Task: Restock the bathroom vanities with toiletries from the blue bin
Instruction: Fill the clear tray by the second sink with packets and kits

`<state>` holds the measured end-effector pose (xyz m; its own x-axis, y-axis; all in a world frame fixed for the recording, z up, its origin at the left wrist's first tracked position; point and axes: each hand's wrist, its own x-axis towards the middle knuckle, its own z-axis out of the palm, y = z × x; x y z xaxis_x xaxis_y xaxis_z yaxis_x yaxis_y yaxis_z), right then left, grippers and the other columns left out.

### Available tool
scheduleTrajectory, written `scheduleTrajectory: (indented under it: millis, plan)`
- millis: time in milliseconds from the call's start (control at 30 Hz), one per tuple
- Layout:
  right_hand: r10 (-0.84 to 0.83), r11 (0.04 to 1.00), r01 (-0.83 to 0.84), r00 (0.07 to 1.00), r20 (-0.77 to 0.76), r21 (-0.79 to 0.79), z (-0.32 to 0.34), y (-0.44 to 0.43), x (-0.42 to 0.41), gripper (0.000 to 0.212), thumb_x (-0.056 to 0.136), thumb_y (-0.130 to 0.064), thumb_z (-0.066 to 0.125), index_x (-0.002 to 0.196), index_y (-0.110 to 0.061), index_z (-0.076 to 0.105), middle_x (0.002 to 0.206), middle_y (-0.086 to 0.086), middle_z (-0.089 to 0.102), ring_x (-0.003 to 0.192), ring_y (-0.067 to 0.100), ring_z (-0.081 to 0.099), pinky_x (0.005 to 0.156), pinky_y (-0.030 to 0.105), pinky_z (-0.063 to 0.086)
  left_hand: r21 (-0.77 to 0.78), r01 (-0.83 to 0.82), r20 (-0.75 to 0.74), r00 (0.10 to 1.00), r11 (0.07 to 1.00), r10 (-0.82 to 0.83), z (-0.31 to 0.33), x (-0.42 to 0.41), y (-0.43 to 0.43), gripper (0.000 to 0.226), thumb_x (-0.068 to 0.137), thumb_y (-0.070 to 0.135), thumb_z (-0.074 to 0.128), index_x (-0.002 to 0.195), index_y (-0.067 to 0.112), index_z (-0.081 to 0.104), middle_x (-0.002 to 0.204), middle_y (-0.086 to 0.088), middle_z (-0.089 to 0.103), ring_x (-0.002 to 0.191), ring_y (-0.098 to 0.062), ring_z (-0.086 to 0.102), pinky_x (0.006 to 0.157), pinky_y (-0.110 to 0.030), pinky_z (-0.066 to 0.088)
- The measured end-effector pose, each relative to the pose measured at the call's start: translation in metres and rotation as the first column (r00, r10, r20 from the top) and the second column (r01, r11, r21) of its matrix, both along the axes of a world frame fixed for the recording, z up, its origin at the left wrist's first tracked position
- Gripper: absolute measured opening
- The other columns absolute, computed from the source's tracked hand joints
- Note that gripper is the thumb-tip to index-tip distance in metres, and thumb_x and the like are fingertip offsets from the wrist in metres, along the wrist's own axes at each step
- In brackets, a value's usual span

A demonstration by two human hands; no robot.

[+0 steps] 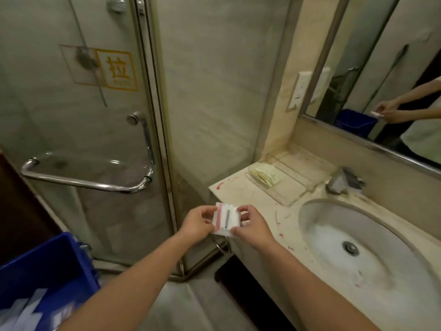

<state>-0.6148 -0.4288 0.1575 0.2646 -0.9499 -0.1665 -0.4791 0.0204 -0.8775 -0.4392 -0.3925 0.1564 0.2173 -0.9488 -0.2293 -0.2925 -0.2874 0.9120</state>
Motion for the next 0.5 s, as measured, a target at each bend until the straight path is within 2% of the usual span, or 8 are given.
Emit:
scheduleTrajectory:
  millis: [100, 267, 433, 500]
  plan:
    - [-0.041, 0.999, 0.040, 0.999, -0.022, -0.007, 0.001, -0.010, -0.029, 0.052, 0.068, -0.010, 0.075, 0.109, -0.032, 0.052, 0.097, -0.011, 0.060, 0.082, 0.001, 0.060, 0.055, 0.008, 0.040, -0.003, 0.005, -0.006, 1.000, 1.000, -0.005, -0.002, -0.028, -0.019, 0.049, 0.075, -0.018, 0.060, 0.119, 0.004, 0.064, 0.113, -0.013, 0.066, 0.078, -0.018, 0.059, 0.078, -0.033, 0.055]
    - [-0.147, 0.989, 0.147, 0.989, -0.018, 0.008, -0.002, -0.025, -0.065, 0.054, 0.068, -0.010, 0.075, 0.110, -0.034, 0.051, 0.100, -0.008, 0.061, 0.085, 0.010, 0.063, 0.062, 0.021, 0.045, 0.034, 0.073, 0.000, 0.997, 0.997, -0.073, -0.003, -0.064, -0.051, 0.046, 0.077, -0.018, 0.060, 0.116, 0.006, 0.064, 0.116, -0.013, 0.066, 0.074, -0.015, 0.057, 0.075, -0.029, 0.053]
    - [-0.232, 0.972, 0.233, 0.972, -0.021, 0.031, -0.006, -0.048, -0.090, 0.055, 0.069, -0.013, 0.075, 0.112, -0.035, 0.050, 0.099, -0.009, 0.061, 0.077, 0.011, 0.062, 0.059, 0.023, 0.044, 0.054, 0.174, 0.060, 0.982, 0.983, -0.177, -0.004, -0.090, -0.092, 0.048, 0.079, -0.011, 0.063, 0.120, 0.013, 0.066, 0.116, -0.002, 0.066, 0.094, -0.023, 0.065, 0.088, -0.035, 0.056]
    - [-0.267, 0.963, 0.268, 0.963, -0.023, 0.039, -0.008, -0.062, -0.098, 0.055, 0.069, -0.014, 0.076, 0.114, -0.034, 0.051, 0.098, -0.010, 0.060, 0.077, 0.013, 0.062, 0.059, 0.025, 0.046, 0.063, 0.203, 0.065, 0.976, 0.977, -0.206, -0.007, -0.099, -0.112, 0.048, 0.079, -0.011, 0.062, 0.119, 0.014, 0.066, 0.116, -0.001, 0.065, 0.095, -0.022, 0.065, 0.085, -0.036, 0.057]
